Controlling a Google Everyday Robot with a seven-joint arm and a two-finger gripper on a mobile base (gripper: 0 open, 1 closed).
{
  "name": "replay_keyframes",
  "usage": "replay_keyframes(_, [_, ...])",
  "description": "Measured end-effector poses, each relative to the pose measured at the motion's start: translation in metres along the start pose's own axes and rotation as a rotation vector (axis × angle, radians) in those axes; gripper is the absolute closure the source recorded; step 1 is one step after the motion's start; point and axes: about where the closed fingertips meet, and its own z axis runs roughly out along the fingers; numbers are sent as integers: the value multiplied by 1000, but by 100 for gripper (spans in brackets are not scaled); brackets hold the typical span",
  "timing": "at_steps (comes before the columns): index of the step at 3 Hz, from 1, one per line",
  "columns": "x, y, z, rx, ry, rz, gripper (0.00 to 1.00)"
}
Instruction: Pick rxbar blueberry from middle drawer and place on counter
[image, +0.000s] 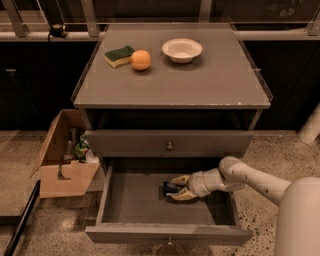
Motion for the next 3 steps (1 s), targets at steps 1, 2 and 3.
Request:
replay_keyframes(1, [-20,4,-17,-30,-78,-30,100])
replay_keyframes(2, [-40,13,-34,-92,-150,-81,100])
replay_keyframes(3, [-56,23,-49,-154,-185,-119,100])
